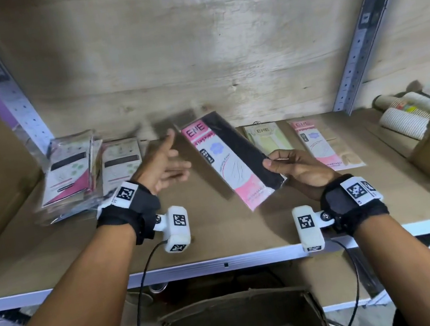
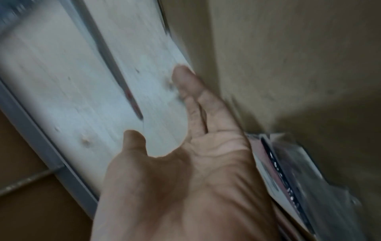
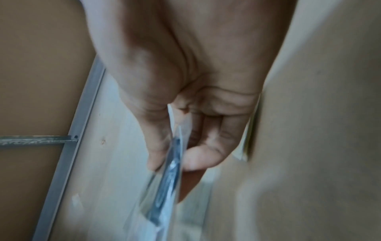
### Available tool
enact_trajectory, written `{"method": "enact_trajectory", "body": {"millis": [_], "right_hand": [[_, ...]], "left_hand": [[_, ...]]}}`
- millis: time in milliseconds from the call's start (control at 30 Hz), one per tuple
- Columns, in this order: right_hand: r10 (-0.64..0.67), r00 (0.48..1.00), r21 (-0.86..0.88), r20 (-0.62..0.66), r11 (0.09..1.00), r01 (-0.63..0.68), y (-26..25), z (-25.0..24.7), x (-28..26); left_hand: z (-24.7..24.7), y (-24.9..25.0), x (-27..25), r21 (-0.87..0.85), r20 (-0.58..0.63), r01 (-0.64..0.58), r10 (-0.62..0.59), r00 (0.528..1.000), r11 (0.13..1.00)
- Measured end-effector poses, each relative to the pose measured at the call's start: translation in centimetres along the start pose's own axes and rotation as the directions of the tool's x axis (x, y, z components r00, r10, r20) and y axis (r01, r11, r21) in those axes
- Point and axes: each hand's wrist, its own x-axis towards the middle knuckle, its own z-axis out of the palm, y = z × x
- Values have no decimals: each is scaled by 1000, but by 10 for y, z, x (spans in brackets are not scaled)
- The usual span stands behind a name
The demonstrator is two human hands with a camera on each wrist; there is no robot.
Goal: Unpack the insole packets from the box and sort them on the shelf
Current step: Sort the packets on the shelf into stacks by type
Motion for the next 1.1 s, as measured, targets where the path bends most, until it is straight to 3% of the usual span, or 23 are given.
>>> {"method": "enact_trajectory", "body": {"millis": [100, 200, 333, 500, 667, 933, 1100], "right_hand": [[15, 996, 111, -86, 994, -6, 1, 14, 7], [43, 989, 153, -144, 988, -21, 3, 25, 14], [106, 983, 170, -151, 982, -80, 8, 31, 17], [172, 984, -30, -49, 984, -174, 3, 28, 17], [217, 976, 47, 17, 975, -218, 3, 22, 15], [213, 959, -132, -185, 962, -239, 6, 23, 25], [258, 948, -294, -184, 906, -304, -2, 27, 23]], "left_hand": [[30, -7, -20, 117, 244, 116, -142, 959, 986], [50, -15, -27, 135, 383, 38, -87, 920, 990], [57, -19, -24, 200, 353, -84, 8, 936, 976], [44, -19, -22, 188, 404, -8, -70, 912, 982], [33, -19, -19, 135, 432, 57, -110, 895, 989], [31, -28, -10, 181, 235, 116, -158, 959, 977], [34, -24, -15, 339, 154, 88, -148, 977, 937]]}}
